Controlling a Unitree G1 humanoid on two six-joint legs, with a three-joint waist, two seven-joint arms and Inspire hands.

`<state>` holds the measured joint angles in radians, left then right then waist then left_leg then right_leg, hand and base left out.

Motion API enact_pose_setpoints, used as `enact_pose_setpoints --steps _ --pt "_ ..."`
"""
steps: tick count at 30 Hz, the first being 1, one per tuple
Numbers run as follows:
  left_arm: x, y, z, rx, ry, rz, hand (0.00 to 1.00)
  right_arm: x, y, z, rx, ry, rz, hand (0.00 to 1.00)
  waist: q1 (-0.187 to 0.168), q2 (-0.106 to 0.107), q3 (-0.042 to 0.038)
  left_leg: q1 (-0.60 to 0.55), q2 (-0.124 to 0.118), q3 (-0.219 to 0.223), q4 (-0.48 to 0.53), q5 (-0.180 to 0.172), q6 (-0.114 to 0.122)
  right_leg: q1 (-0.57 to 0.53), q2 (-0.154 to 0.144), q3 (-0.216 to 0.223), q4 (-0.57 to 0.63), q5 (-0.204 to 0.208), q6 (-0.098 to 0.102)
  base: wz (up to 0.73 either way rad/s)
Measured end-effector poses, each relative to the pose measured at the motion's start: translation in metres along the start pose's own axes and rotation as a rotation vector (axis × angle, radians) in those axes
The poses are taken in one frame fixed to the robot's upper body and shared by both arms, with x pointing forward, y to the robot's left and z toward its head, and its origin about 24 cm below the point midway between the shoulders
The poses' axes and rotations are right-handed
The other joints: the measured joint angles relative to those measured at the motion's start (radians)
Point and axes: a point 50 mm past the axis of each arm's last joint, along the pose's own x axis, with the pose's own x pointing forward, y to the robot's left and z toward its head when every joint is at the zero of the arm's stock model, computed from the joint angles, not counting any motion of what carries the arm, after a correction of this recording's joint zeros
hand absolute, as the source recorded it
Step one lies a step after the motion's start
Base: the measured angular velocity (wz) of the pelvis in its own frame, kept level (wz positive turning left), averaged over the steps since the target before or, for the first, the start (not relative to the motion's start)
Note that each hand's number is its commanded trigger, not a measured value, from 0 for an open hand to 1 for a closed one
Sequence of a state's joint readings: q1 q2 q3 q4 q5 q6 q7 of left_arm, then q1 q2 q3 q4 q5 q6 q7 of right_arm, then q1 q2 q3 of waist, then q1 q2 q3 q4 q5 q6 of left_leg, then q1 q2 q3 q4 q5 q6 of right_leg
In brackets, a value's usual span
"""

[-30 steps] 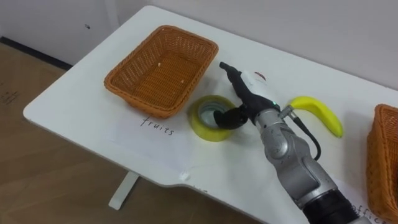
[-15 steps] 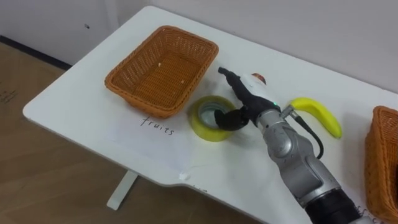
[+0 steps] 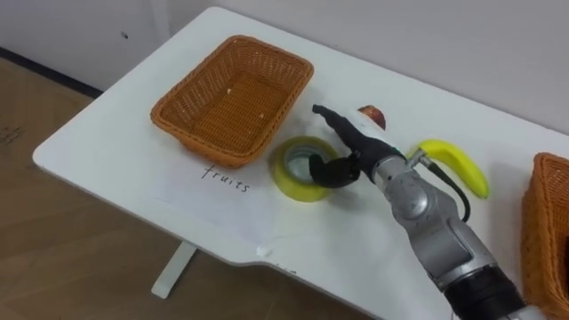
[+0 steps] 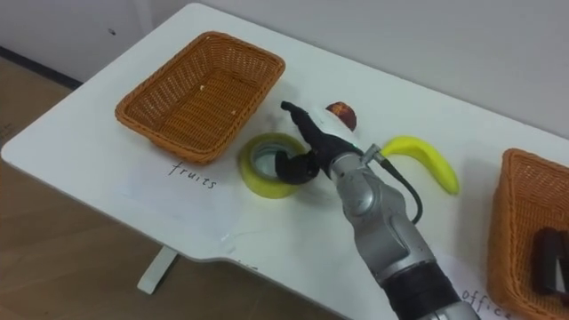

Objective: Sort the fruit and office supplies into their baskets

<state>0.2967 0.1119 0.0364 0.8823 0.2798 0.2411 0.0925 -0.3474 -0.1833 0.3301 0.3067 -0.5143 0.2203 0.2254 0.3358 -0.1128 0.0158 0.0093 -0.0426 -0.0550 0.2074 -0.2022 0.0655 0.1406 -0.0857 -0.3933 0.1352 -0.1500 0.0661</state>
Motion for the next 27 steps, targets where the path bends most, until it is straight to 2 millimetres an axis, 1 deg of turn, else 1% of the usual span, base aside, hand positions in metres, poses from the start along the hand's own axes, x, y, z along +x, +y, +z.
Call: enact_pose_setpoints --steps 4,6,10,13,16,20,23,27 --pt "0.0 0.0 -0.002 0.007 0.011 -0.016 0.0 0.001 -0.004 0.0 -0.004 0.011 0.043 0.0 0.001 -0.002 -0.0013 0.0 0.0 -0.004 0.0 0.0 0.0 -0.003 0.0 -0.026 0.0 0.0 0.0 0.02" --pt "0.0 0.001 -0.002 -0.001 0.017 -0.018 0.0 0.002 -0.005 0.001 -0.004 0.016 0.063 0.0 0.001 -0.006 -0.0026 0.001 0.0 -0.005 -0.001 0.0 0.0 -0.002 0.0 -0.025 0.0 0.0 0.0 0.0" --pt "0.001 0.004 -0.003 -0.007 0.024 -0.018 0.0 0.006 -0.008 -0.004 0.049 0.041 0.126 0.0 0.002 -0.02 -0.0016 0.002 0.0 -0.007 0.0 0.0 0.0 0.006 0.0 -0.027 0.0 0.0 0.0 0.0" --pt "0.001 0.01 -0.004 0.0 0.027 -0.005 0.0 0.011 -0.012 -0.008 0.096 0.058 0.165 0.0 0.001 -0.023 -0.0002 0.002 -0.002 -0.012 0.01 0.0 0.0 0.012 -0.001 -0.027 -0.001 0.0 0.0 0.05" --pt "0.002 0.015 -0.004 0.005 0.027 0.003 0.0 0.011 -0.013 -0.012 0.129 0.077 0.2 0.0 0.002 -0.025 0.0007 0.002 -0.001 -0.014 0.01 0.0 0.0 0.012 0.0 -0.025 -0.001 0.0 0.0 0.04" --pt "0.002 0.016 -0.002 0.006 0.023 -0.002 0.0 0.01 -0.013 -0.013 0.138 0.08 0.219 0.0 0.002 -0.029 0.0018 0.0 -0.002 -0.014 0.015 0.0 0.0 0.014 0.0 -0.027 0.0 0.0 0.0 0.0" --pt "0.003 0.016 -0.001 0.007 0.02 -0.013 0.0 0.01 -0.013 -0.013 0.137 0.081 0.229 0.0 0.003 -0.034 0.0011 0.0 -0.002 -0.014 0.015 0.0 0.0 0.015 -0.001 -0.024 0.0 0.0 0.0 0.0" --pt "0.003 0.017 0.001 0.007 0.015 -0.012 0.0 0.01 -0.014 -0.012 0.119 0.082 0.246 0.0 0.003 -0.035 0.0004 0.0 -0.002 -0.015 0.015 0.0 0.0 0.013 -0.001 -0.021 0.0 0.0 0.0 0.0"
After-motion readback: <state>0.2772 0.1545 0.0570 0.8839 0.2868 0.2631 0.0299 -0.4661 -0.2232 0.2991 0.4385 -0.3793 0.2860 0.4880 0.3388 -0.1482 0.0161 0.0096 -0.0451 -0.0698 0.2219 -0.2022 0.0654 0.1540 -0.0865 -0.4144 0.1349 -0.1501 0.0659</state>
